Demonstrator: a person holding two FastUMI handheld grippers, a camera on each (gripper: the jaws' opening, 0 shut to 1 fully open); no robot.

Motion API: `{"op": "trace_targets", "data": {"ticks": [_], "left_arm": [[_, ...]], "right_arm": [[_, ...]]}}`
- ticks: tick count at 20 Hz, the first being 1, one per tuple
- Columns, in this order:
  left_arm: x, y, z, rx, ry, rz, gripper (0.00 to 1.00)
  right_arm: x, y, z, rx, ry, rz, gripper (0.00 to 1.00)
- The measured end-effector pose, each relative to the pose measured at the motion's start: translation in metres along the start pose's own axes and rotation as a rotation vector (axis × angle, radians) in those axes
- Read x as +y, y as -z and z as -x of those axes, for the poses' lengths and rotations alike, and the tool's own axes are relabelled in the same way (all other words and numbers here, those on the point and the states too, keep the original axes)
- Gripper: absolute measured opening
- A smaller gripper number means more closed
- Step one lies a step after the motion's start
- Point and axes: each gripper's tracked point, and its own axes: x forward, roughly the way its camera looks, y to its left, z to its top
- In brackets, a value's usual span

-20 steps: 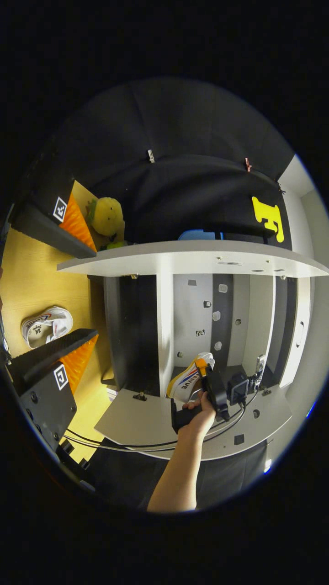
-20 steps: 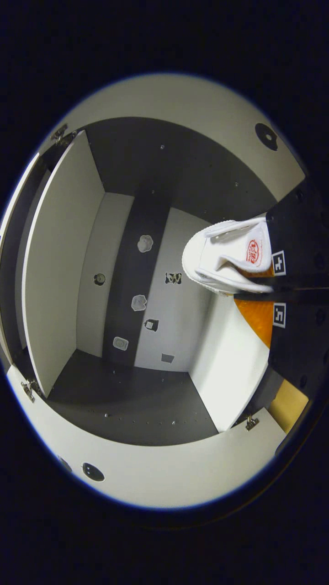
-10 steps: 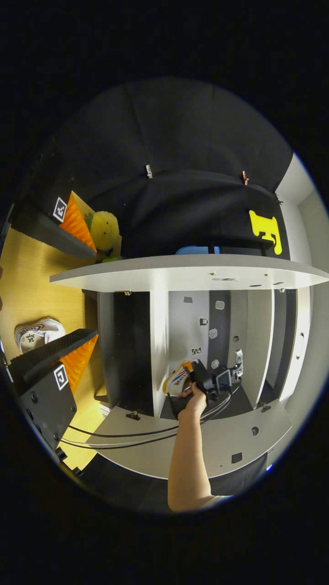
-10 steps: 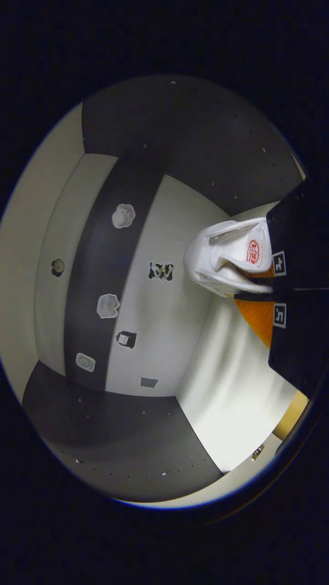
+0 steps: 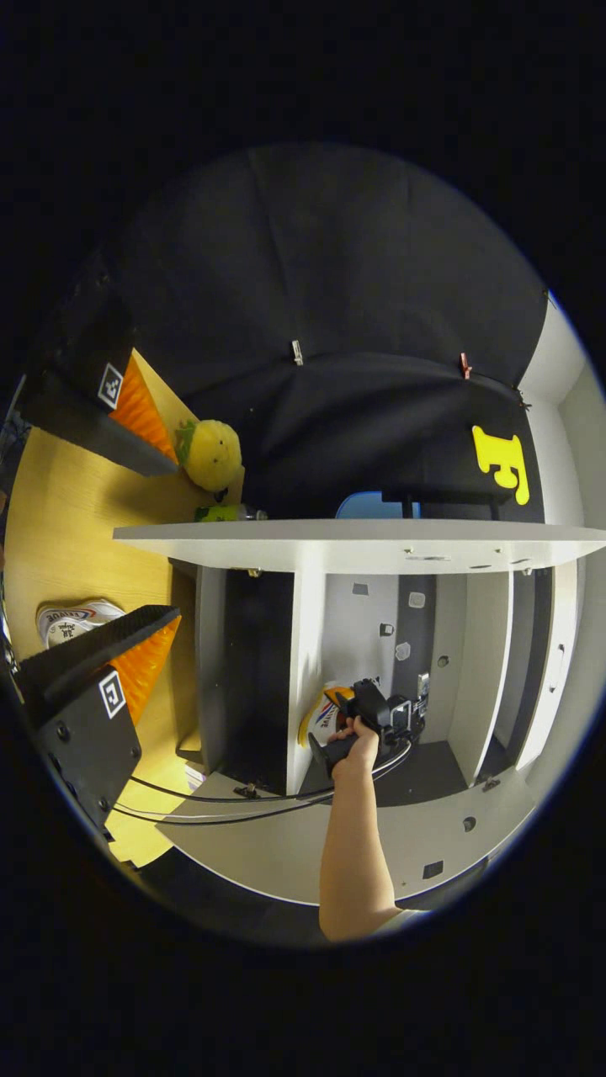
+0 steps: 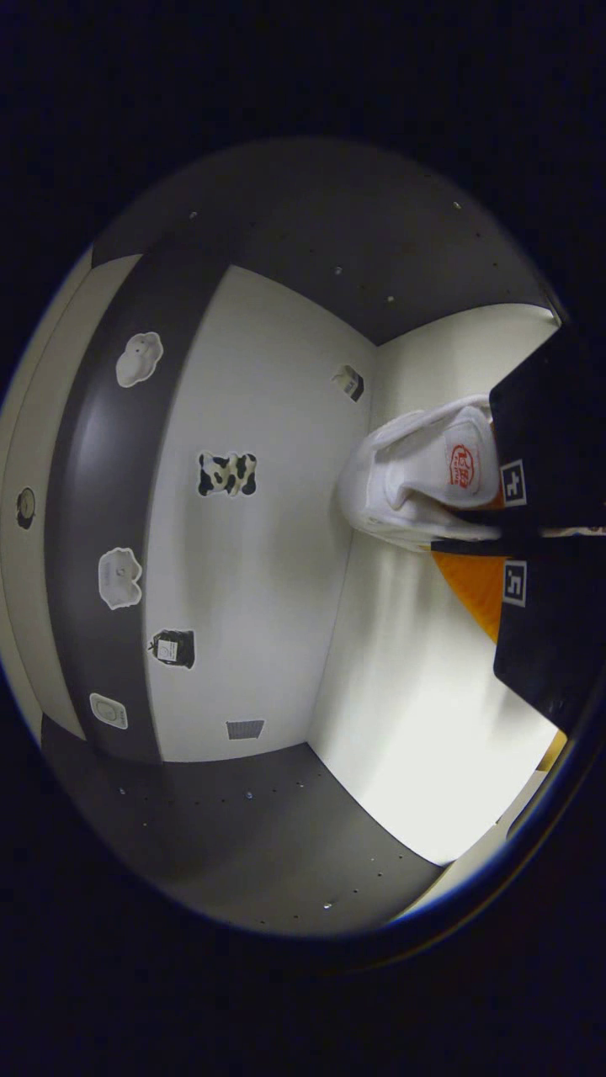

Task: Grab one shoe with the right hand and put it into the shoe cabinet, grab the other shoe with the left hand and put it into the shoe cabinet; then close the right door with the right hand and the left door with the left hand.

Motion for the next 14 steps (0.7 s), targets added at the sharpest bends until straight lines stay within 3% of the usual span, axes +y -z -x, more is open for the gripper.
{"op": "trace_targets", "data": {"ticks": [4, 6, 7, 8, 9, 10, 12, 14], "left_arm": [[0.008, -0.003, 0.009, -0.016, -0.039, -0.031, 0.96], [0.008, 0.004, 0.012, -0.001, -0.042, -0.035, 0.96], [0.008, 0.008, 0.013, 0.008, -0.041, -0.036, 0.96], [0.007, 0.011, 0.014, 0.017, -0.033, -0.033, 0.96], [0.004, 0.015, 0.015, 0.025, -0.02, -0.027, 0.96], [0.001, 0.017, 0.016, 0.03, -0.007, -0.023, 0.96], [-0.003, 0.019, 0.014, 0.034, 0.019, -0.022, 0.96], [-0.007, 0.023, 0.013, 0.038, 0.044, -0.031, 0.96]], "right_arm": [[-0.001, 0.007, 0.005, 0.042, -0.007, -0.073, 0.21], [0.0, 0.004, 0.018, 0.044, -0.04, -0.121, 0.22], [0.003, 0.0, 0.028, 0.029, -0.065, -0.144, 0.3], [0.006, -0.003, 0.04, 0.009, -0.092, -0.156, 0.54], [0.007, -0.005, 0.052, -0.013, -0.099, -0.153, 0.68], [0.006, -0.005, 0.066, -0.04, -0.104, -0.141, 0.88], [0.004, -0.007, 0.093, -0.102, -0.093, -0.094, 1.0], [0.003, -0.009, 0.122, -0.174, -0.083, -0.063, 1.0]]}}
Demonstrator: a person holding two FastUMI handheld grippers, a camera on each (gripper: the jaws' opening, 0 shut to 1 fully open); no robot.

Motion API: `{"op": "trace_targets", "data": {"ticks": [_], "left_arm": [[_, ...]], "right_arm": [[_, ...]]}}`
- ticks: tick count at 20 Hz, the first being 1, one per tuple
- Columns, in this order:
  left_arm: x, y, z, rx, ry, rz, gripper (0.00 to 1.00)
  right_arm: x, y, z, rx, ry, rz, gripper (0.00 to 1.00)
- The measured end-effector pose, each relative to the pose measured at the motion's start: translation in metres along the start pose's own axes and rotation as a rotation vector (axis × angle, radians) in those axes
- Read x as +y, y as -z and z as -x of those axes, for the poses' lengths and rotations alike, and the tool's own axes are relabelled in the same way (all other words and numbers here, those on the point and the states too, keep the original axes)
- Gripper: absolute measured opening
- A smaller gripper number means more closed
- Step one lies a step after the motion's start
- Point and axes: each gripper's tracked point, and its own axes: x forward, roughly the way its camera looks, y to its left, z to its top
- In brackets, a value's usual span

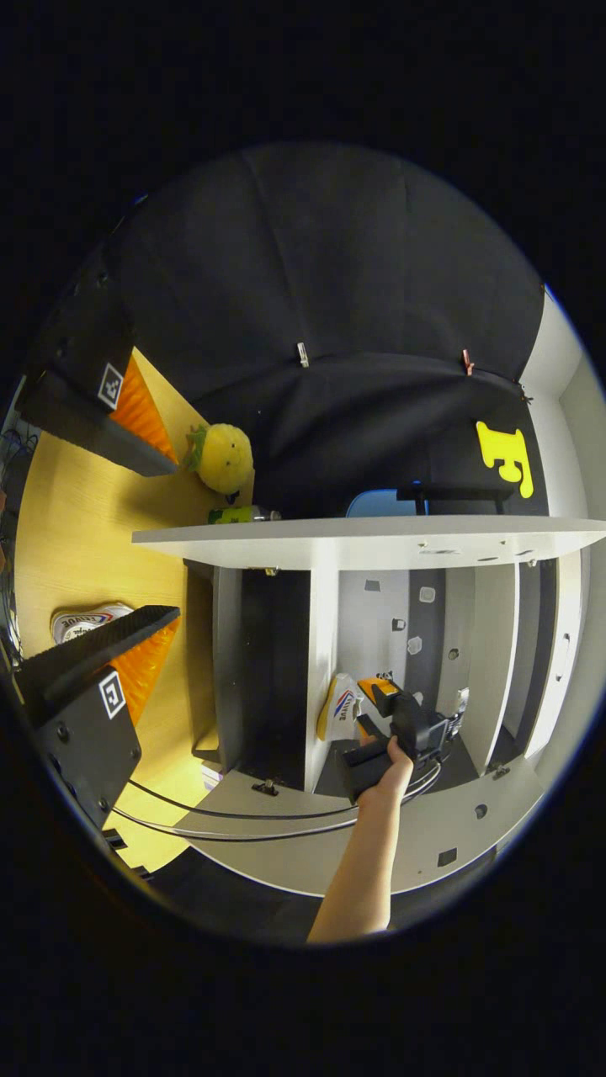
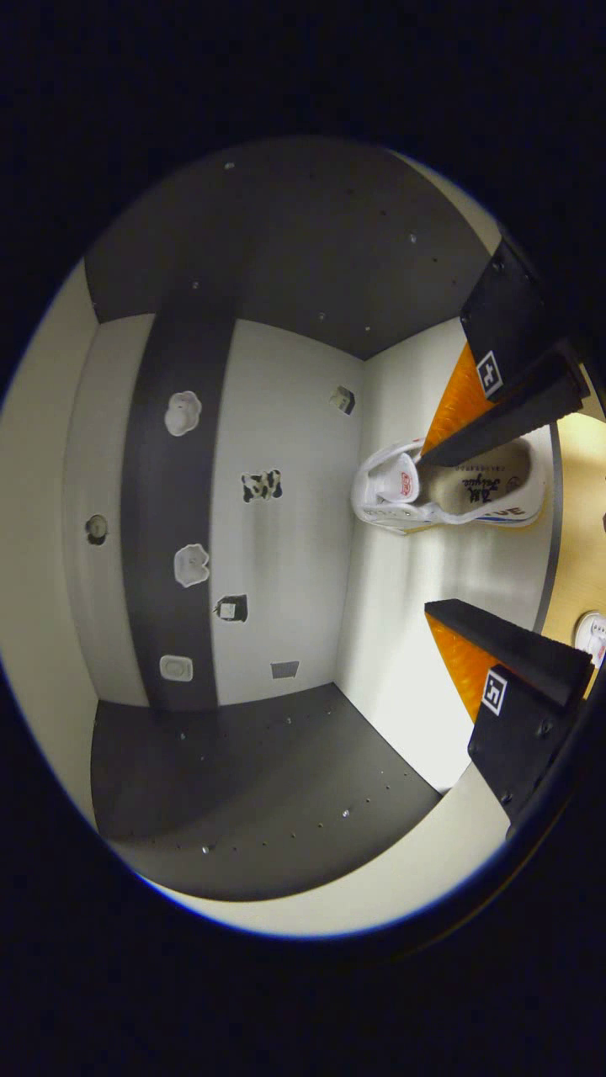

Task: Grab one shoe with the right hand and put it into the shoe cabinet, grab the other shoe with the left hand and put it into the shoe cabinet; then close the right door with the right hand and the left door with the left hand.

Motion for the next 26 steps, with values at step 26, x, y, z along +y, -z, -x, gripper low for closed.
{"op": "trace_targets", "data": {"ticks": [26], "left_arm": [[-0.069, 0.151, -0.078, 0.28, 0.348, -0.041, 0.97]], "right_arm": [[-0.014, 0.333, 0.273, 0.16, 0.18, -0.1, 0.99]]}}
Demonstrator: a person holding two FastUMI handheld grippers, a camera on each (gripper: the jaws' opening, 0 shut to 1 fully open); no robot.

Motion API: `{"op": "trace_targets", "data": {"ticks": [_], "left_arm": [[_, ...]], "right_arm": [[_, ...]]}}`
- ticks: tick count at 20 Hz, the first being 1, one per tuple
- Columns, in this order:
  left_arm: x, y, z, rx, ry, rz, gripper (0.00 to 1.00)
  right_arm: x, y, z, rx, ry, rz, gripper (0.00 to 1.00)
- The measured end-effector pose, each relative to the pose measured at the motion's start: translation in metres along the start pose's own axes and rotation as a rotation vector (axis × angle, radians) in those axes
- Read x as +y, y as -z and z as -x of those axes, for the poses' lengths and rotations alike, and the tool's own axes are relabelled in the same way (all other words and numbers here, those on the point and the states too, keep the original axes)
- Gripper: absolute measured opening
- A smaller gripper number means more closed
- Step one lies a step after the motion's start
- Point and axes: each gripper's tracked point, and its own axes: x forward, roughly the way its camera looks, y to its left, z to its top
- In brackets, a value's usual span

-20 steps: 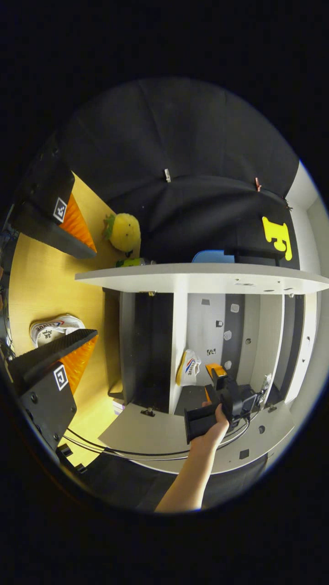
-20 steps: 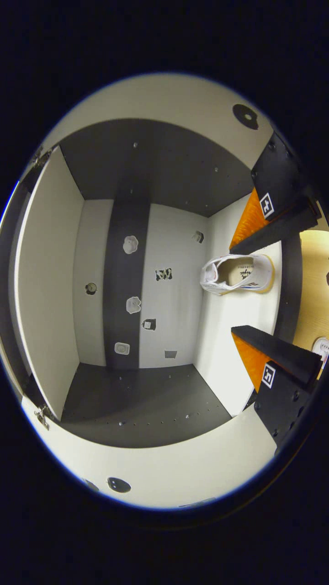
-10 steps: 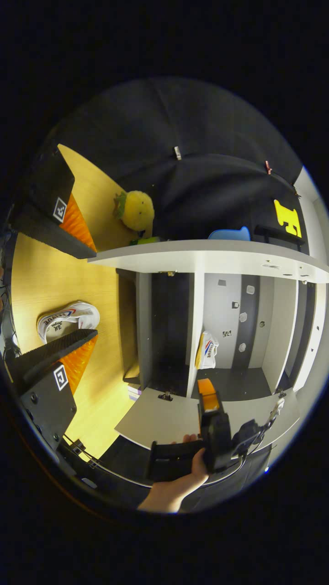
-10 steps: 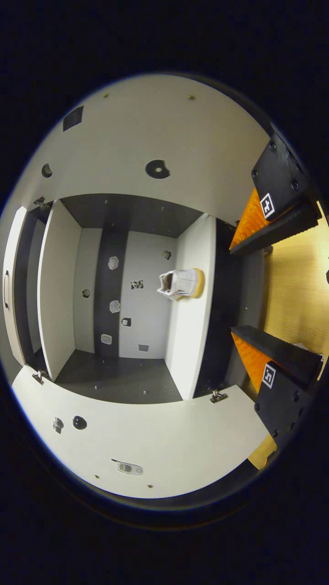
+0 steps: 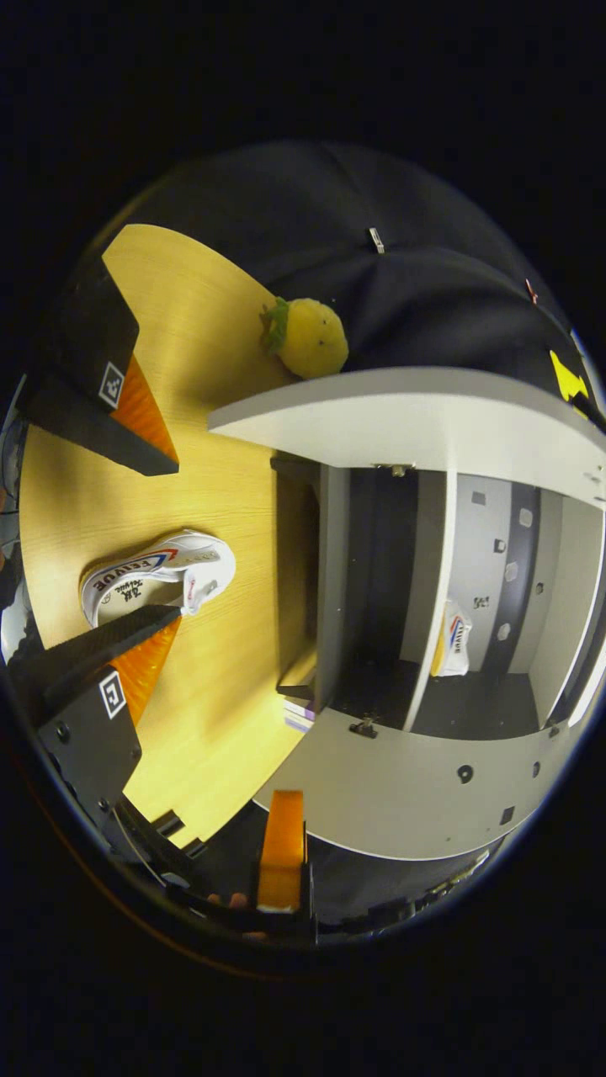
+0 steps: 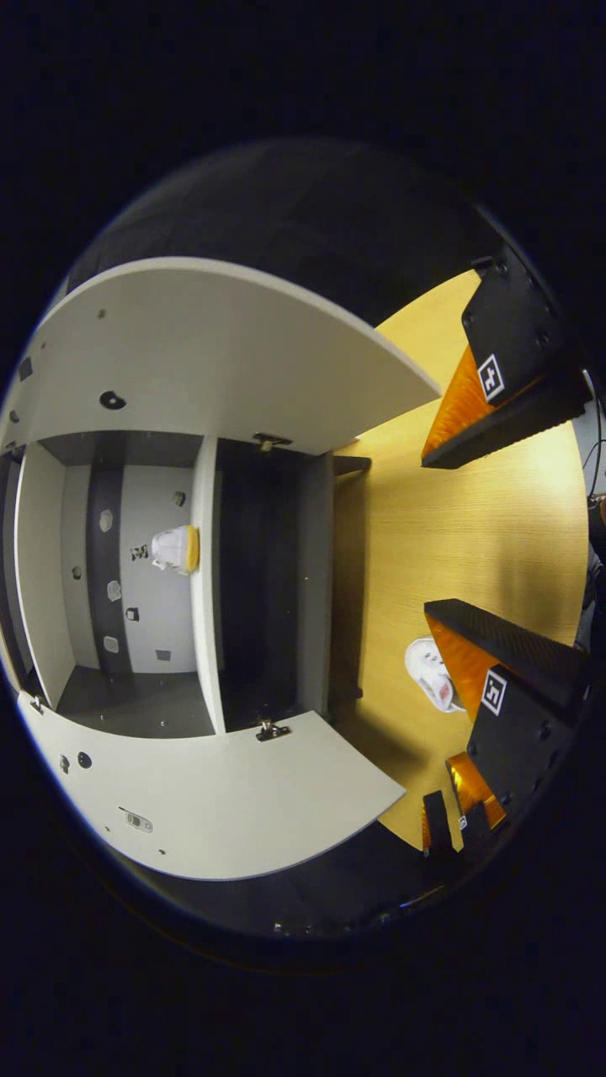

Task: Grab one shoe with the right hand and put it into the shoe cabinet, grab the other shoe with the left hand and put it into the shoe cabinet; then close the right door with the right hand and the left door with the left hand.

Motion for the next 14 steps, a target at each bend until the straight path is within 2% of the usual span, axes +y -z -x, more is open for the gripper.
{"op": "trace_targets", "data": {"ticks": [5, 10, 14], "left_arm": [[-0.012, 0.032, -0.043, 0.086, 0.044, -0.035, 0.97], [-0.007, 0.044, -0.08, 0.133, 0.019, -0.081, 0.97], [-0.001, 0.041, -0.113, 0.141, -0.028, -0.134, 0.97]], "right_arm": [[-0.007, 0.032, 0.024, 0.039, 0.033, -0.002, 0.99], [-0.004, 0.033, 0.036, 0.024, 0.028, 0.056, 0.99], [-0.013, 0.04, 0.034, 0.069, 0.043, 0.013, 0.99]]}}
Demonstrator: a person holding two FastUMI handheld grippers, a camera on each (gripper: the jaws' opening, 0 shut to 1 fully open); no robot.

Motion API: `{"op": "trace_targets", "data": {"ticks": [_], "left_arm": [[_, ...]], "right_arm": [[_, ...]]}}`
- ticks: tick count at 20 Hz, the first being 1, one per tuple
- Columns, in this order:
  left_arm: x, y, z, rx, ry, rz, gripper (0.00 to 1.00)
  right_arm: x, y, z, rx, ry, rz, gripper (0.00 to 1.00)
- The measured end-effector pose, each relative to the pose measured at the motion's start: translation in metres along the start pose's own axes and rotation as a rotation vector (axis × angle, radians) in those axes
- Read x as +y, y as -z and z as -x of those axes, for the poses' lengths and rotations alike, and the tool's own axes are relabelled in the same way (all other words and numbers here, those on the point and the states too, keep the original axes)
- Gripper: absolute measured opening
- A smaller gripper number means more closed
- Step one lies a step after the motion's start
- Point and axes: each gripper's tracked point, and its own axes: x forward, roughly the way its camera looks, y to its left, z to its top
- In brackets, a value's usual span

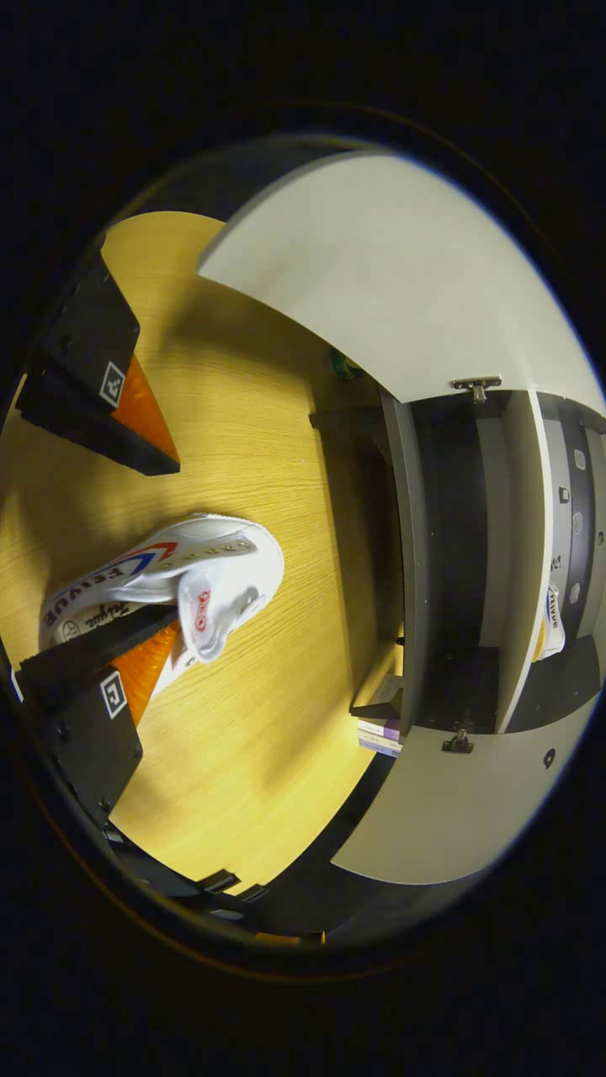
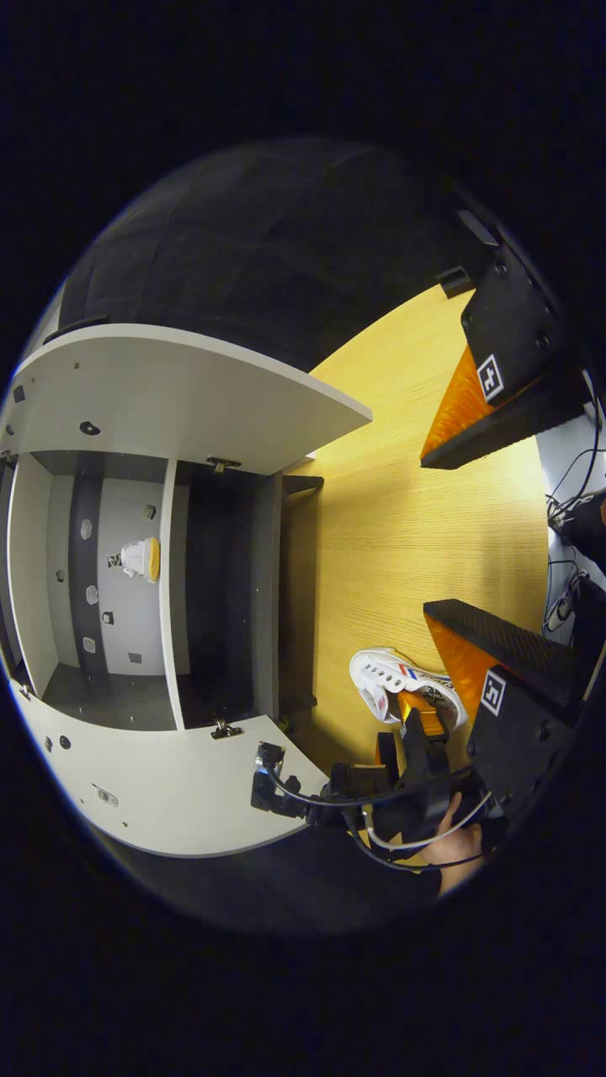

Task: Grab one shoe with the right hand and put it into the shoe cabinet, grab the other shoe with the left hand and put it into the shoe cabinet; then close the right door with the right hand and the left door with the left hand.

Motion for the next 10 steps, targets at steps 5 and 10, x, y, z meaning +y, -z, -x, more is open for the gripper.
{"op": "trace_targets", "data": {"ticks": [5, 10], "left_arm": [[-0.002, -0.007, -0.025, 0.009, -0.05, -0.005, 0.6], [0.003, -0.003, -0.03, 0.039, -0.134, 0.017, 0.33]], "right_arm": [[-0.013, -0.007, 0.0, -0.008, 0.009, 0.001, 0.99], [-0.024, -0.02, 0.0, -0.031, -0.016, -0.024, 0.99]]}}
